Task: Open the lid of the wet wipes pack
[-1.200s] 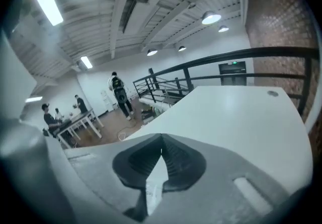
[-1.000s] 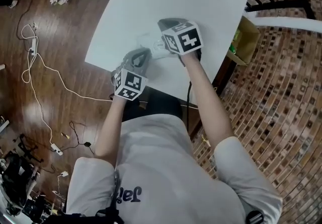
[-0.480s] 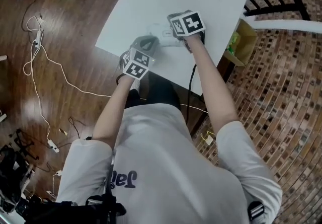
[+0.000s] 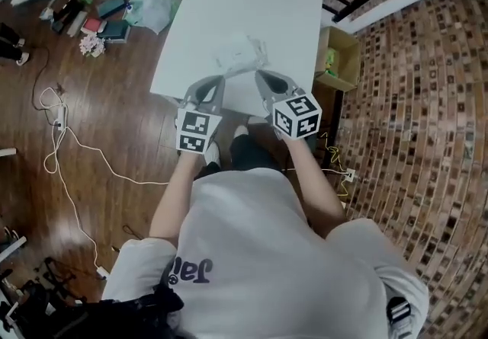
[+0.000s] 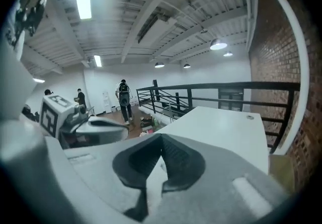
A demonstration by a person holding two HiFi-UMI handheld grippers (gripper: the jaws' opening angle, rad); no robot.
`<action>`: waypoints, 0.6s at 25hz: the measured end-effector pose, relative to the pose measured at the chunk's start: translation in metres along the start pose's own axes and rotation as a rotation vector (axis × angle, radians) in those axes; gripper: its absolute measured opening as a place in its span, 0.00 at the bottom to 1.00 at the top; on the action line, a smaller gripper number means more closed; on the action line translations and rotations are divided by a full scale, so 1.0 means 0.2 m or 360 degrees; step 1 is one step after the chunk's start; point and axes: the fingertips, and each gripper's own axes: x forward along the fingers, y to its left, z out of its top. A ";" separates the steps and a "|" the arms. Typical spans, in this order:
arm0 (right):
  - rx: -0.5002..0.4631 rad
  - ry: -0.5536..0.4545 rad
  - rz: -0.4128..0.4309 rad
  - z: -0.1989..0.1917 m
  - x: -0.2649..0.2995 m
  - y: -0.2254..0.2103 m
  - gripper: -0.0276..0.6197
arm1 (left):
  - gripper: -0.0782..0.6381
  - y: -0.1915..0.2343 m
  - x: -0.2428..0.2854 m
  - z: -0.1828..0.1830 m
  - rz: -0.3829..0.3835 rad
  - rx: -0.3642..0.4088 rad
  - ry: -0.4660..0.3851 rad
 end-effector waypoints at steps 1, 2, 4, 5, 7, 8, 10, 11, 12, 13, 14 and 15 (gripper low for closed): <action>-0.0033 -0.0009 -0.0001 -0.03 -0.06 0.04 0.02 | 0.13 -0.03 -0.05 0.03 -0.0007 0.0007 -0.0044; -0.0050 -0.0025 -0.0001 -0.05 -0.12 0.07 0.02 | 0.13 -0.06 -0.09 0.06 -0.0012 0.0029 -0.0081; -0.0028 -0.0095 0.0009 -0.08 -0.25 0.11 0.02 | 0.13 -0.14 -0.16 0.09 -0.0035 0.0096 -0.0136; -0.0019 -0.0137 0.0024 -0.09 -0.30 0.13 0.02 | 0.13 -0.19 -0.19 0.11 -0.0061 0.0125 -0.0156; -0.0055 -0.0205 0.0062 -0.10 -0.37 0.18 0.02 | 0.13 -0.29 -0.25 0.13 -0.0101 0.0175 -0.0185; -0.0083 -0.0235 0.0073 -0.10 -0.41 0.20 0.02 | 0.13 -0.33 -0.27 0.14 -0.0098 0.0195 -0.0193; -0.0113 -0.0301 0.0070 -0.08 -0.51 0.22 0.02 | 0.13 -0.41 -0.33 0.14 -0.0053 0.0212 -0.0200; -0.0120 -0.0336 0.0056 -0.08 -0.58 0.23 0.02 | 0.13 -0.45 -0.36 0.14 -0.0018 0.0213 -0.0199; -0.0128 -0.0365 0.0038 -0.09 -0.65 0.25 0.02 | 0.13 -0.50 -0.39 0.14 0.0020 0.0214 -0.0194; -0.0134 -0.0386 0.0020 -0.10 -0.73 0.27 0.02 | 0.13 -0.55 -0.43 0.13 0.0060 0.0213 -0.0190; -0.0136 -0.0399 0.0004 -0.14 -0.81 0.29 0.02 | 0.13 -0.62 -0.47 0.12 0.0101 0.0204 -0.0190; -0.0129 -0.0405 -0.0013 -0.18 -0.91 0.30 0.02 | 0.13 -0.71 -0.51 0.11 0.0138 0.0184 -0.0197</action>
